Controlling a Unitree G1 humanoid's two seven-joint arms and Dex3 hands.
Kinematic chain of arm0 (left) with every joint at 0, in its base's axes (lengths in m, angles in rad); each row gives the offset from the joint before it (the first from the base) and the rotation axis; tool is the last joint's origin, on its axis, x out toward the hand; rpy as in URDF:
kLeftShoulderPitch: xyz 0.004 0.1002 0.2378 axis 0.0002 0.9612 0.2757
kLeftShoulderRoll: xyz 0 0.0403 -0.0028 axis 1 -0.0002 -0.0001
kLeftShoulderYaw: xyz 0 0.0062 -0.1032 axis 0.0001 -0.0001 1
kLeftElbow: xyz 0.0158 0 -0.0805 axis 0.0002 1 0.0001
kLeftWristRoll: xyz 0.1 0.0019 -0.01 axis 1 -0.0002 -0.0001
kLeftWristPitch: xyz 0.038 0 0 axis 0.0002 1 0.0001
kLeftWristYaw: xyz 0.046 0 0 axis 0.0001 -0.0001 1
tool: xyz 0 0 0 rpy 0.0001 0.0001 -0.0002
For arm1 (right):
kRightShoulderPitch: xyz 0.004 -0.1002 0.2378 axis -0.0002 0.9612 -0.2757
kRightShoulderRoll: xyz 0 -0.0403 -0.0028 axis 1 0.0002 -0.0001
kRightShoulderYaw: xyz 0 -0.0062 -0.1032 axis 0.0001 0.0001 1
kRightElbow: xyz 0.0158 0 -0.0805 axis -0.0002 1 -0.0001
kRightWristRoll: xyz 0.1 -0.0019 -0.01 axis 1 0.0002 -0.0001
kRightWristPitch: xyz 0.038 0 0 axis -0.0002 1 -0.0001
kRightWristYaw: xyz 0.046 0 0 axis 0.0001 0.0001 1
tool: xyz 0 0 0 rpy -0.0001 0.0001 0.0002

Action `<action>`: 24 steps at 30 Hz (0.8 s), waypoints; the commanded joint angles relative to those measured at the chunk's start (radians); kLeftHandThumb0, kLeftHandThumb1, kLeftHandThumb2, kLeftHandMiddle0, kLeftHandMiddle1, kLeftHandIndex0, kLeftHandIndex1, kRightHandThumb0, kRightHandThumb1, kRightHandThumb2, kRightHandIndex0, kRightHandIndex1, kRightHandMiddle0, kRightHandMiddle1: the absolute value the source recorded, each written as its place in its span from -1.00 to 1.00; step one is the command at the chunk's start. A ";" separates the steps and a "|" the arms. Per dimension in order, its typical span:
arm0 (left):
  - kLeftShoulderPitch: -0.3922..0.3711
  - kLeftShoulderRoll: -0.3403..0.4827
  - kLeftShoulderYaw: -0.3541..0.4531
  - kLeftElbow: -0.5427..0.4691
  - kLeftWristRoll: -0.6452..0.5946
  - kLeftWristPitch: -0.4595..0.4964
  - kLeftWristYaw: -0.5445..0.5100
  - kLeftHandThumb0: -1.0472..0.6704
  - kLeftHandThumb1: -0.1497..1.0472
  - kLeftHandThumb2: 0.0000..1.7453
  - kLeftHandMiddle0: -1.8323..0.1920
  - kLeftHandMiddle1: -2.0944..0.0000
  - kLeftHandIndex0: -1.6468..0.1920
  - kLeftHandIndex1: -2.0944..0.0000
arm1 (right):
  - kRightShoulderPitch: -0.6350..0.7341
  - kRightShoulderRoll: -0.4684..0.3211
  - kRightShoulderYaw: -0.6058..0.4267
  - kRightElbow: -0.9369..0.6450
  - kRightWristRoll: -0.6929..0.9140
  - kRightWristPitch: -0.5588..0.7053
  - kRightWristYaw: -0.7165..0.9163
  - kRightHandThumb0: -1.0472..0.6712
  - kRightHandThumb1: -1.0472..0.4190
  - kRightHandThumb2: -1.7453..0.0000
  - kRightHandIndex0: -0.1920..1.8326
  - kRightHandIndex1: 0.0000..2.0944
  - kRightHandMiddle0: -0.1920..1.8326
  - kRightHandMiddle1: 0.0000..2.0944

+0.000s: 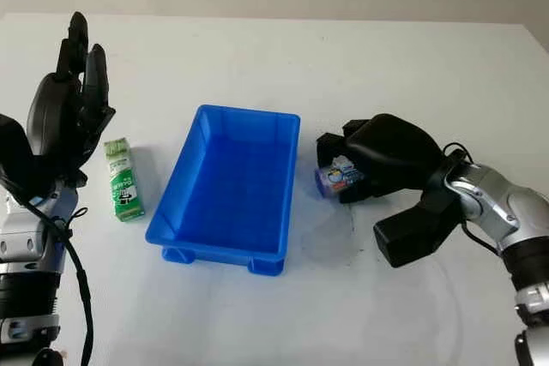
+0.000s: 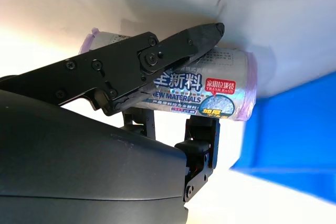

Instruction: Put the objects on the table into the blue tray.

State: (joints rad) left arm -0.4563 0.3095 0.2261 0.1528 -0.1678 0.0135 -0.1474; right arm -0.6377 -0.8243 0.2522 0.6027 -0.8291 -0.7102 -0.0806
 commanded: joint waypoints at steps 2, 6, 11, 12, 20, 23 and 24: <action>-0.023 0.005 0.006 0.007 -0.002 -0.009 -0.003 -0.68 1.00 -0.24 1.00 1.00 1.00 1.00 | -0.091 0.020 -0.011 0.007 -0.010 0.039 -0.080 -0.37 -0.97 0.93 0.16 1.00 0.01 1.00; -0.028 0.004 0.005 0.020 0.001 -0.016 -0.002 -0.68 1.00 -0.25 1.00 1.00 1.00 1.00 | -0.173 0.051 -0.026 0.019 0.027 0.067 -0.140 -0.33 -0.96 0.93 0.17 1.00 0.02 1.00; -0.032 0.004 0.003 0.020 0.001 -0.010 0.001 -0.68 1.00 -0.25 1.00 1.00 1.00 1.00 | -0.272 0.097 -0.033 0.021 0.068 0.098 -0.170 -0.29 -0.97 0.93 0.26 1.00 0.09 1.00; -0.032 0.004 0.003 0.022 0.001 -0.014 0.000 -0.68 1.00 -0.25 1.00 1.00 1.00 1.00 | -0.287 0.110 -0.031 0.013 0.073 0.111 -0.166 -0.29 -0.98 0.93 0.27 1.00 0.10 1.00; -0.036 0.002 0.003 0.025 0.004 -0.010 0.012 -0.67 1.00 -0.26 1.00 1.00 1.00 1.00 | -0.345 0.223 -0.008 0.030 0.139 0.057 -0.157 -0.28 -1.00 0.89 0.35 1.00 0.17 1.00; -0.039 0.007 0.001 0.028 0.007 -0.010 0.012 -0.67 1.00 -0.25 1.00 1.00 1.00 1.00 | -0.348 0.267 -0.002 0.044 0.216 0.031 -0.072 -0.31 -1.00 0.85 0.32 1.00 0.14 1.00; -0.038 0.008 0.001 0.026 0.008 -0.009 0.011 -0.67 1.00 -0.24 1.00 1.00 1.00 1.00 | -0.347 0.278 0.003 0.042 0.231 0.026 -0.046 -0.32 -1.00 0.84 0.32 1.00 0.14 1.00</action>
State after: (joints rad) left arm -0.4719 0.3093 0.2240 0.1814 -0.1662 0.0050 -0.1379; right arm -0.9624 -0.5596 0.2529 0.6384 -0.6219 -0.6735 -0.1460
